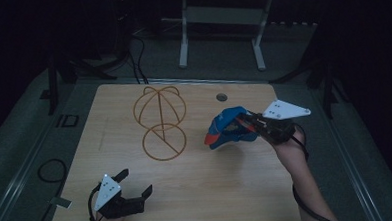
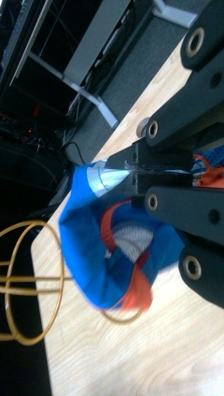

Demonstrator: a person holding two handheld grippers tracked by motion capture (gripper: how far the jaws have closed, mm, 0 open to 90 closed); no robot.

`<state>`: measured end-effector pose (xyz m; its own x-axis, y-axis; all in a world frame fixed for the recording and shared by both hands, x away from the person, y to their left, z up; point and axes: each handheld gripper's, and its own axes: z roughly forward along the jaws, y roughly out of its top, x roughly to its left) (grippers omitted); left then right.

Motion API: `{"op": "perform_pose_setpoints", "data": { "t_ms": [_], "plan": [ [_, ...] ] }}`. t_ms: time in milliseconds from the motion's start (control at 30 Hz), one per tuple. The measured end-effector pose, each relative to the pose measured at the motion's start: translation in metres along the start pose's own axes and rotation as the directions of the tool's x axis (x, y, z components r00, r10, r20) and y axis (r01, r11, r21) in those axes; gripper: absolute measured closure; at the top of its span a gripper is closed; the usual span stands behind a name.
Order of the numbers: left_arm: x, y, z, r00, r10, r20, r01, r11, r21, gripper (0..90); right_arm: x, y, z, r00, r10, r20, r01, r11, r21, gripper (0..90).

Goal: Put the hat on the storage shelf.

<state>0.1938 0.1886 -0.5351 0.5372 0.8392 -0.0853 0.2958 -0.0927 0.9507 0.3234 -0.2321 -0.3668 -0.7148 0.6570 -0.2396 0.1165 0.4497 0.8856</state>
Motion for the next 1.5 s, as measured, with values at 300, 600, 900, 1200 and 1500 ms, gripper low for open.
{"op": "perform_pose_setpoints", "data": {
  "t_ms": [300, 600, 900, 1200, 1500],
  "plan": [
    [-0.035, 0.042, 0.008, 0.9934, 0.066, 0.094, -0.063, 0.9974, -0.034, 2.7, 0.026, 0.003, -0.012, 0.9991, -0.005, -0.043, 0.005, 1.0, -0.011, 89.3],
    [-0.059, 0.084, 0.017, 0.9827, 0.131, 0.131, -0.126, 0.9907, -0.052, 2.7, 0.05, 0.005, -0.013, 0.9943, -0.003, -0.107, 0.0, 1.0, -0.028, 89.3],
    [-0.075, 0.104, 0.038, 0.9726, 0.179, 0.148, -0.175, 0.9837, -0.04, 5.6, 0.055, 0.009, -0.011, 0.9942, -0.009, -0.107, 0.006, 1.0, -0.027, 89.3],
    [-0.088, 0.118, 0.069, 0.9625, 0.229, 0.146, -0.229, 0.9733, -0.013, 14.6, 0.056, 0.015, -0.015, 0.9935, -0.005, -0.114, 0.0, 0.999, -0.05, 89.3],
    [-0.091, 0.123, 0.083, 0.9687, 0.21, 0.132, -0.213, 0.9771, 0.006, 56.2, 0.06, 0.015, -0.012, 0.9919, -0.024, -0.124, 0.019, 0.999, -0.04, 89.2]
  ]
}}
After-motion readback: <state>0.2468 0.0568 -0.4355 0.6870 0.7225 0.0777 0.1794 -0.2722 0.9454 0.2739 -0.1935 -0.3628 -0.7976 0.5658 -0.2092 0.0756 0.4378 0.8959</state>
